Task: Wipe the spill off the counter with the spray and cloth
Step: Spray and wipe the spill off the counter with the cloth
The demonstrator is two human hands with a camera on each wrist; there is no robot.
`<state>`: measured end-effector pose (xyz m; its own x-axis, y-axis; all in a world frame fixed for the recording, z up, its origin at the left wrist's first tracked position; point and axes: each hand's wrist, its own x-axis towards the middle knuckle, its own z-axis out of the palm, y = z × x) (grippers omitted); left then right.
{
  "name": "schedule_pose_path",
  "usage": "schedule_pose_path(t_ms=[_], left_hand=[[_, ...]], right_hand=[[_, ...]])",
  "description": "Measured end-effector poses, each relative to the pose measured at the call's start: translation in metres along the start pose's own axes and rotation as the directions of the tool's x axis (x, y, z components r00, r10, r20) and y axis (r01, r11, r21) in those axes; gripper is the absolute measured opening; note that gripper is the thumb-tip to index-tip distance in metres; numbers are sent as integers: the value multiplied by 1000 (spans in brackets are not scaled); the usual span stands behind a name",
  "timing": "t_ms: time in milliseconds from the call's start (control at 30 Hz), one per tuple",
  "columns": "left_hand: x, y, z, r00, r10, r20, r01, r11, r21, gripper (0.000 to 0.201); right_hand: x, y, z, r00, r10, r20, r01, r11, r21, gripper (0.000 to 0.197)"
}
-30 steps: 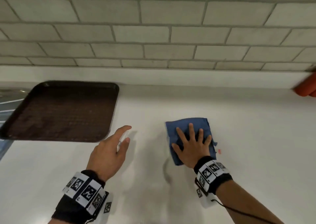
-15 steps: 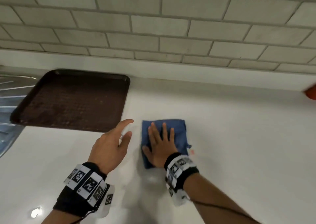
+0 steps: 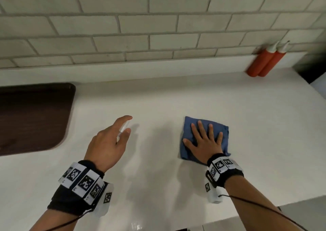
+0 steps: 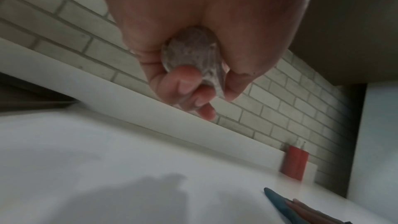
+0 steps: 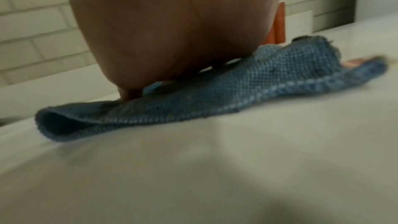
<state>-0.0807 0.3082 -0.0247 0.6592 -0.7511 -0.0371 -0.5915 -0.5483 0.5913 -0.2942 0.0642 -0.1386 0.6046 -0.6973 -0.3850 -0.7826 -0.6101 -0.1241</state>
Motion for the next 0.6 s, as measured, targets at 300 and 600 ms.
schedule_pose_path(t_ms=[300, 600], left_hand=[[-7, 114, 88, 989, 101, 106, -100, 995, -13, 39], [8, 188, 152, 987, 124, 105, -123, 992, -10, 24]], right_hand=[[-121, 56, 53, 978, -163, -128, 164, 986, -3, 74], [-118, 239, 23, 976, 207, -74, -199, 975, 95, 84]])
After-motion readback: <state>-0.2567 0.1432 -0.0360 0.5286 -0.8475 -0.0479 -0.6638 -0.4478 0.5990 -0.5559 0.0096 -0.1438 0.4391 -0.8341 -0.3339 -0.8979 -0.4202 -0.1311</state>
